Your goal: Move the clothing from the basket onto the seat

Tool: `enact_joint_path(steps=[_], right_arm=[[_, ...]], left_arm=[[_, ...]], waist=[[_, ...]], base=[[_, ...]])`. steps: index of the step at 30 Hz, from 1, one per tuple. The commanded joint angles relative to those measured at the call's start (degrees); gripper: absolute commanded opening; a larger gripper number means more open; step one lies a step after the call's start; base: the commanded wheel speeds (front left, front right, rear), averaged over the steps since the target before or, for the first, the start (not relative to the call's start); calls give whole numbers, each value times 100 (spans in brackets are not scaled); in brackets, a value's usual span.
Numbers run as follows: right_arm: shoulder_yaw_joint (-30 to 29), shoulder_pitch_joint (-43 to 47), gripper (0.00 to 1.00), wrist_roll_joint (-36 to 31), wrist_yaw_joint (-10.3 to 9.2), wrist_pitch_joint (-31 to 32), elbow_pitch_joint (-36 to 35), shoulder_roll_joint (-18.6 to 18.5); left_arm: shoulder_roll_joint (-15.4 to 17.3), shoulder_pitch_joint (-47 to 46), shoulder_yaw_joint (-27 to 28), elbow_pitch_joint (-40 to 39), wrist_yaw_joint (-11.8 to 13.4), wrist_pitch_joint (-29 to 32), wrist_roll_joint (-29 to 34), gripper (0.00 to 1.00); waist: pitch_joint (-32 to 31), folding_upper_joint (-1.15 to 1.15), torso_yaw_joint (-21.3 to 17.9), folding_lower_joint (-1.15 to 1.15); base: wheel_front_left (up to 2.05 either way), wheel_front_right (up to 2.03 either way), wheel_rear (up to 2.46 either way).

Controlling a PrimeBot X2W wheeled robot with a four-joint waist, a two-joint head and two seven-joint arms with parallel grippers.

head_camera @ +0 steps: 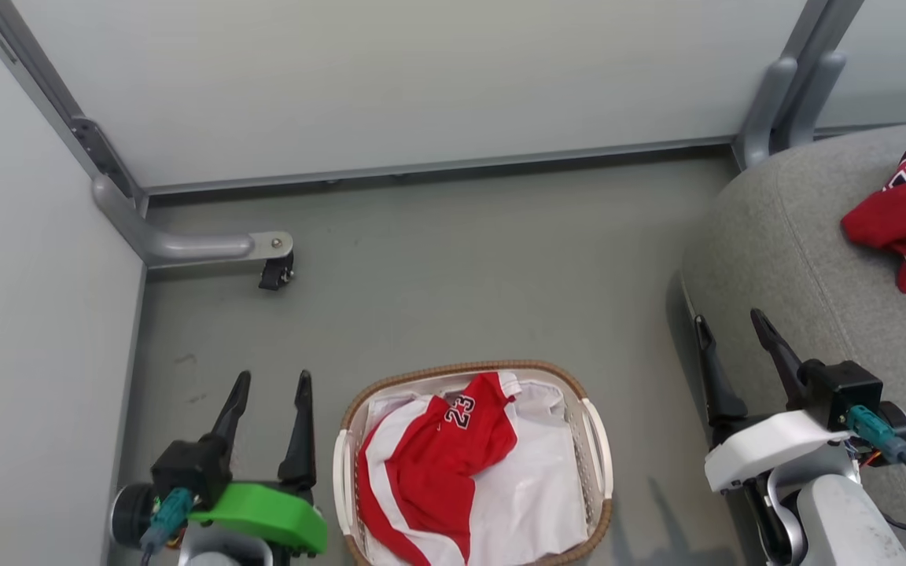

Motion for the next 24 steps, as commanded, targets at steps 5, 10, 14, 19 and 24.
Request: enact_joint_path(steps=[5,10,14,19,24], right_arm=[[-35,-265,100,-37,-6,-14,-144,-23],[14,-626,100,-76,-6,-14,-257,-20],[141,-969,100,-13,-7,-14,-369,-20],[302,-1315,100,169,-6,-14,-490,-15],[472,-1566,100,381,-7,-14,-591,-17]], left_arm=[[11,-558,-283,102,-37,1,152,100],[13,-1200,-566,455,-45,1,430,100],[99,-1750,-861,991,-47,0,648,100],[253,-2362,-1174,1875,-49,1,715,100],[399,-2883,-1618,2784,-49,0,798,100]], waist=[[665,0,-205,0],[1328,0,-468,0],[1892,0,-745,0],[2550,0,-1097,0],[3161,0,-1447,0]], base=[[0,0,0],[0,0,0],[0,0,0],[0,0,0],[0,0,0]])
